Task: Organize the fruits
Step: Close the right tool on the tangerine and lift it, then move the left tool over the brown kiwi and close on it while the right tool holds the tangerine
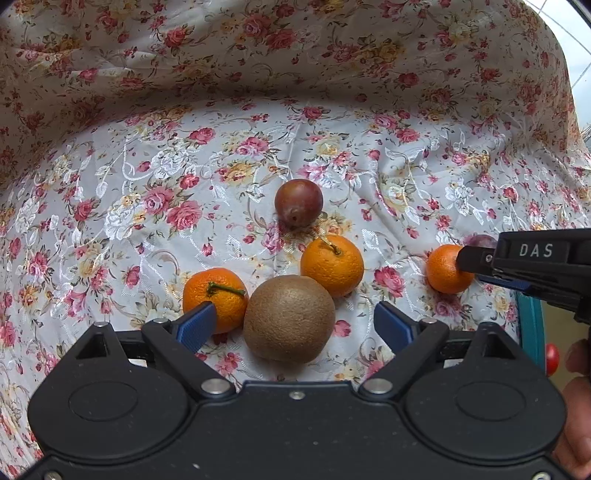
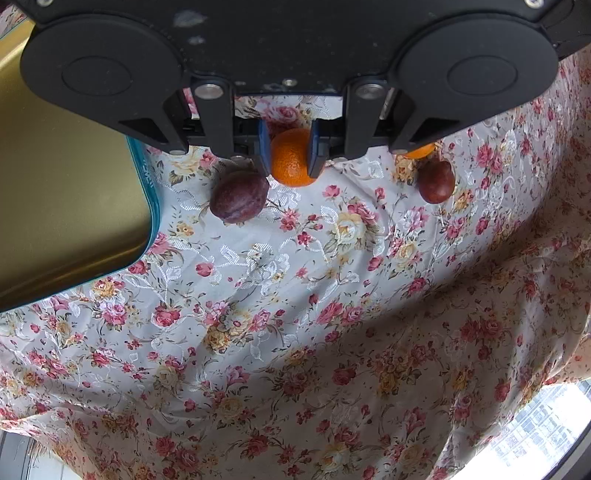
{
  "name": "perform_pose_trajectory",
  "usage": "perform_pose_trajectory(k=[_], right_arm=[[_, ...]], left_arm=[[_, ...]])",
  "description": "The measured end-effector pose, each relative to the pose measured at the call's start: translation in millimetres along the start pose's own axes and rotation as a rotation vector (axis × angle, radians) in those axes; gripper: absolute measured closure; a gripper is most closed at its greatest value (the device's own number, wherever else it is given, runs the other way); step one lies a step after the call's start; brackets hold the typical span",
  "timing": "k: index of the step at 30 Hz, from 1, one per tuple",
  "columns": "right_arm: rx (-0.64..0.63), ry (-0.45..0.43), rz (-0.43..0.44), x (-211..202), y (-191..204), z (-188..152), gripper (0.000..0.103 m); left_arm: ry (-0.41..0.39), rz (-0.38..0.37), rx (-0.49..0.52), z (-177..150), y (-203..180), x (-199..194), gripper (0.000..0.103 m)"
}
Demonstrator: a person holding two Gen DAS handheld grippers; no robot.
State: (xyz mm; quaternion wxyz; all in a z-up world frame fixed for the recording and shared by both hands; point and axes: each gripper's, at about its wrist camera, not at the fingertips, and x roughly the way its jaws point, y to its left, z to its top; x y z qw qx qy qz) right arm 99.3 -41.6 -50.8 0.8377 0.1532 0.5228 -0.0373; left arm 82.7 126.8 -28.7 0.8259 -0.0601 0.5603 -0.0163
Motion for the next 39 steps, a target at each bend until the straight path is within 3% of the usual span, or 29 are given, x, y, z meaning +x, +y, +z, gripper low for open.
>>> perform_pose_trajectory(k=[10, 14, 17, 21, 28, 34, 37, 39], right_arm=[[0.012, -0.001, 0.012, -5.6, -6.2, 0.0, 0.08], [0.022, 0.0, 0.03, -8.5, -9.0, 0.4, 0.079], [0.021, -0.005, 0.028, -9.5, -9.6, 0.9, 0.079], [0.003, -0.007, 0.001, -10.4, -9.7, 1.8, 0.079], [0.008, -0.009, 0.021, -12.7, -10.8, 2.1, 0.078], [0.001, -0.007, 0.019, -11.2, -7.4, 0.5, 0.078], [-0.004, -0.008, 0.015, -11.2, -7.2, 0.3, 0.078], [-0.003, -0.012, 0.006, -11.3, -8.0, 0.4, 0.078]], left_arm=[[-0.017, 0.015, -0.066, 4.1, 17.5, 2.6, 0.007], [-0.014, -0.046, -0.094, 3.9, 20.9, -0.3, 0.007], [-0.032, -0.077, -0.125, 5.0, 27.1, -8.1, 0.017], [-0.065, -0.108, -0.168, 6.7, 38.4, -17.3, 0.018], [0.006, -0.15, -0.121, 4.5, 30.9, -9.3, 0.018], [0.002, -0.107, -0.038, 1.5, 14.4, -7.5, 0.016], [0.025, -0.173, -0.03, -0.1, 13.4, -9.3, 0.017], [0.022, -0.176, -0.033, 0.1, 13.9, -10.1, 0.017]])
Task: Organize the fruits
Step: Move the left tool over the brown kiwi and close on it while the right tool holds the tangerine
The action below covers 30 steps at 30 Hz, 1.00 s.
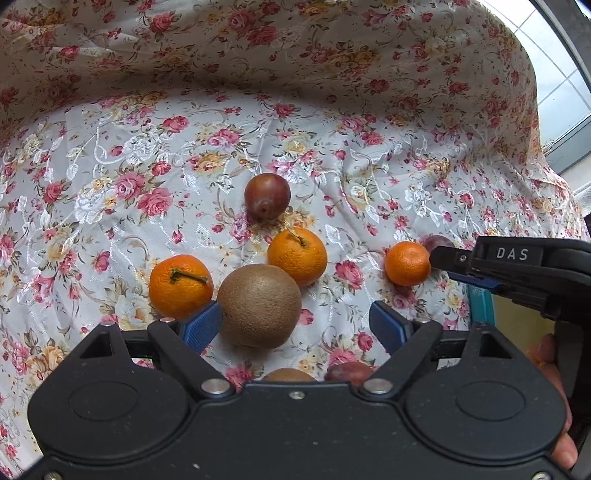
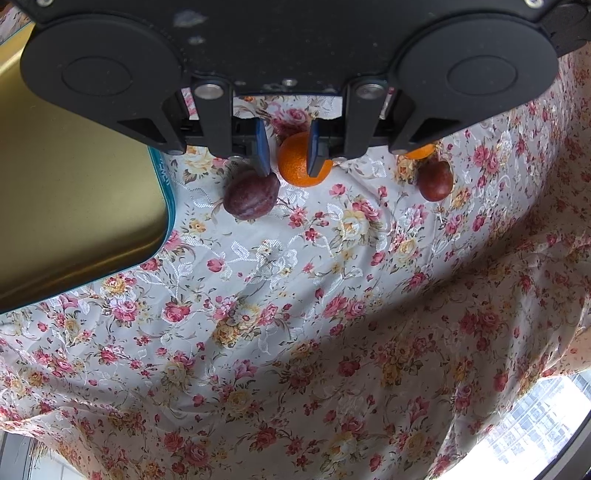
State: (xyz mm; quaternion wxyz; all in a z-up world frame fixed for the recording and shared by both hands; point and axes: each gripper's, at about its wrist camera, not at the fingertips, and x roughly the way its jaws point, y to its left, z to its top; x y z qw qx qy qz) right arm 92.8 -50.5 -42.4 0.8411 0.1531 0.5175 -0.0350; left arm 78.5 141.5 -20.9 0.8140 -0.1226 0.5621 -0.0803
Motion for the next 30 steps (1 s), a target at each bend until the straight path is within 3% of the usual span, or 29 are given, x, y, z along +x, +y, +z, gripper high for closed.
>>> perform_pose_trajectory(k=[7, 11, 17, 21, 30], right_arm=[[-0.01, 0.025, 0.005, 4.9, 1.8, -0.2, 0.078], [-0.027, 0.026, -0.002, 5.6, 4.5, -2.3, 0.078], [0.002, 0.034, 0.03, 6.3, -2.5, -1.0, 0.078], [0.03, 0.033, 0.047, 9.6, -4.4, -0.3, 0.069], [0.104, 0.071, 0.138, 28.6, 0.9, 1.6, 0.065]], left_arm=[[0.035, 0.14, 0.005, -0.3, -3.1, 20.9, 0.029], [0.039, 0.205, -0.067, 0.0, 1.2, 32.7, 0.03], [0.011, 0.306, -0.038, -0.8, -7.7, 38.8, 0.027], [0.014, 0.312, -0.038, 0.4, -9.1, 40.3, 0.021], [-0.009, 0.324, -0.052, -2.0, -7.5, 43.8, 0.008]])
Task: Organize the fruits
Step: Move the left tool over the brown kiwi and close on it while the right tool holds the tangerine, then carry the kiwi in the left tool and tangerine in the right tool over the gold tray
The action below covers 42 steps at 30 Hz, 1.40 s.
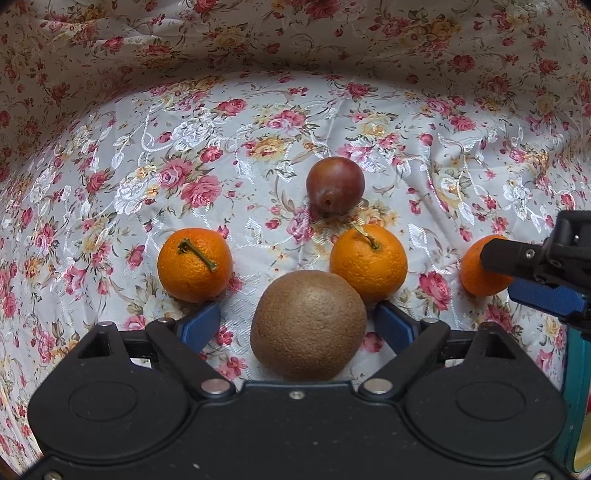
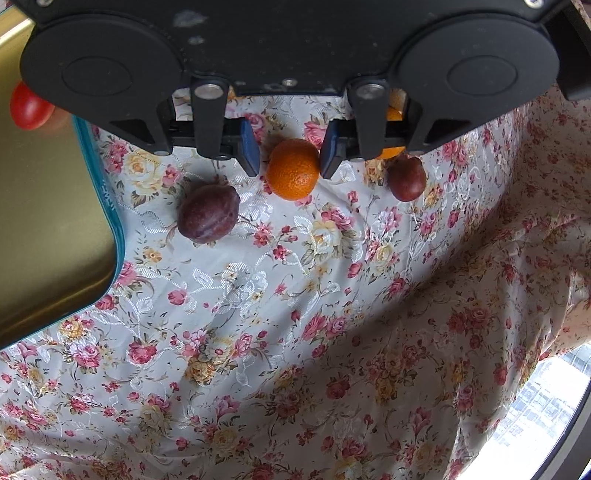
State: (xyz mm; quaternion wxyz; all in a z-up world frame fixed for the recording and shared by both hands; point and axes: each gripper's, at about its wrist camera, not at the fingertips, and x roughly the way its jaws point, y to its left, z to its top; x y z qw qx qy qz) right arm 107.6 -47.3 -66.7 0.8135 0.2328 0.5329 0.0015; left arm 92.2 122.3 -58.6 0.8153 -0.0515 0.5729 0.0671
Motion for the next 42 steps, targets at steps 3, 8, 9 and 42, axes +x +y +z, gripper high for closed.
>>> perform_pose_trajectory(k=[3, 8, 9, 42], right_arm=[[-0.011, 0.008, -0.014, 7.8, 7.1, 0.1, 0.064], [-0.003, -0.009, -0.104, 18.7, 14.4, 1.4, 0.063], [-0.004, -0.012, -0.117, 19.8, 15.0, 1.4, 0.063], [-0.133, -0.178, -0.104, -54.0, -3.1, -8.3, 0.065]], left_arm=[[-0.008, 0.01, 0.011, -0.4, -2.0, 1.1, 0.007], [-0.005, -0.003, 0.026, 1.0, 1.7, 2.2, 0.007], [-0.003, 0.0, 0.029, 0.2, 2.0, 1.3, 0.007], [-0.092, -0.086, 0.001, 12.1, -18.4, -51.6, 0.044]])
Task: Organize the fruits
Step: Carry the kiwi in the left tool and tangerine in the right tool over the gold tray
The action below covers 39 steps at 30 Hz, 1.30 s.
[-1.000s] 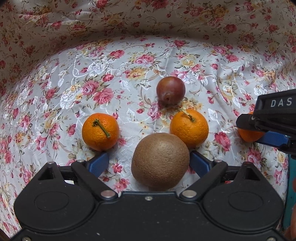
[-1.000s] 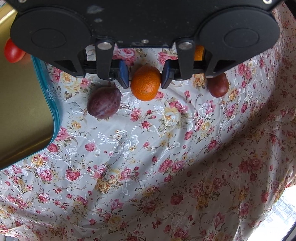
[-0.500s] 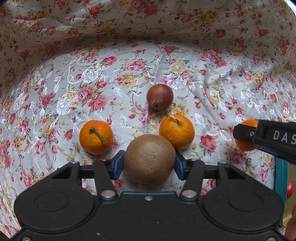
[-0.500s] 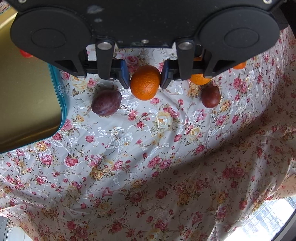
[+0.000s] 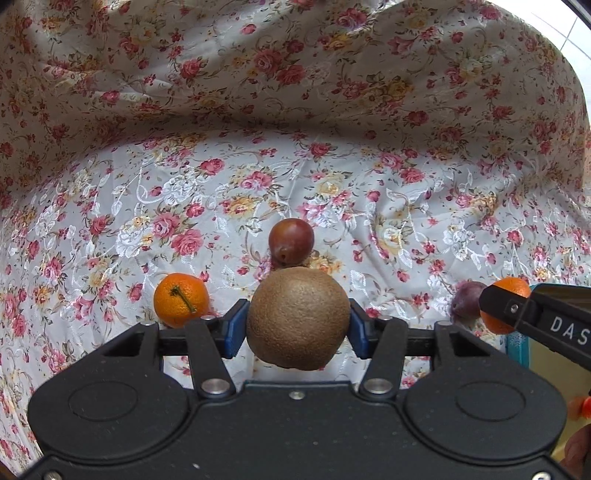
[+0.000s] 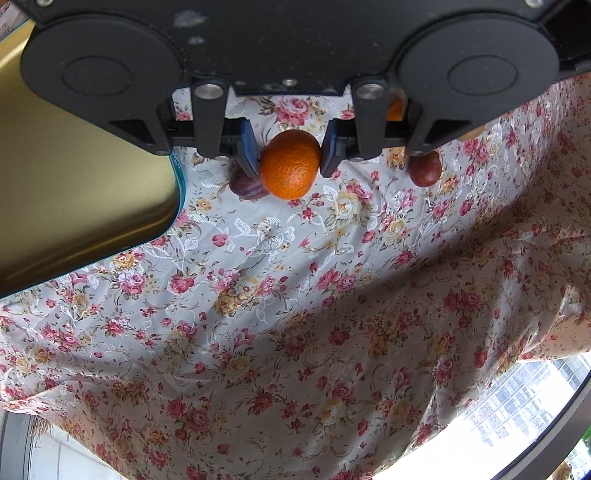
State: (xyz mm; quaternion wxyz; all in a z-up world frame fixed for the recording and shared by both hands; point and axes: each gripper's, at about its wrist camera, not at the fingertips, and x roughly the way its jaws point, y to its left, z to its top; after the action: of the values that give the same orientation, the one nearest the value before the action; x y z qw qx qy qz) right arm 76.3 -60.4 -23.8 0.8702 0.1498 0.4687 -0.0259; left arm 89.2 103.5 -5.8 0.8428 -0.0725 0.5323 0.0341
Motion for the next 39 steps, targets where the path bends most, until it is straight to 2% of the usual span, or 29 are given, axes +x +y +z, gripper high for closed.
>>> perform_pose_trajectory(k=[4, 10, 16, 24, 30, 39], right_arm=[[0.0, -0.048, -0.048, -11.6, -16.1, 0.1, 0.065], [0.055, -0.146, -0.149, -33.5, -61.9, 5.3, 0.065], [0.171, -0.164, -0.25, -42.8, -120.5, 8.7, 0.065], [0.244, -0.157, -0.345, -50.3, -176.8, -0.2, 0.065], [0.275, -0.136, -0.376, -56.0, -206.0, -9.0, 0.065], [0.287, -0.107, -0.367, -63.6, -219.3, -14.4, 0.065]], left_arm=[[-0.012, -0.017, 0.043, -6.6, -27.0, -0.4, 0.044], [-0.006, -0.089, 0.11, -15.3, -72.6, -7.4, 0.044], [0.005, -0.159, 0.169, -27.2, -117.2, -11.0, 0.044], [0.013, -0.228, 0.23, -43.6, -168.9, -17.9, 0.044], [0.02, -0.227, 0.272, -56.8, -199.5, -14.9, 0.044], [0.038, -0.191, 0.302, -68.2, -217.8, -5.8, 0.044]])
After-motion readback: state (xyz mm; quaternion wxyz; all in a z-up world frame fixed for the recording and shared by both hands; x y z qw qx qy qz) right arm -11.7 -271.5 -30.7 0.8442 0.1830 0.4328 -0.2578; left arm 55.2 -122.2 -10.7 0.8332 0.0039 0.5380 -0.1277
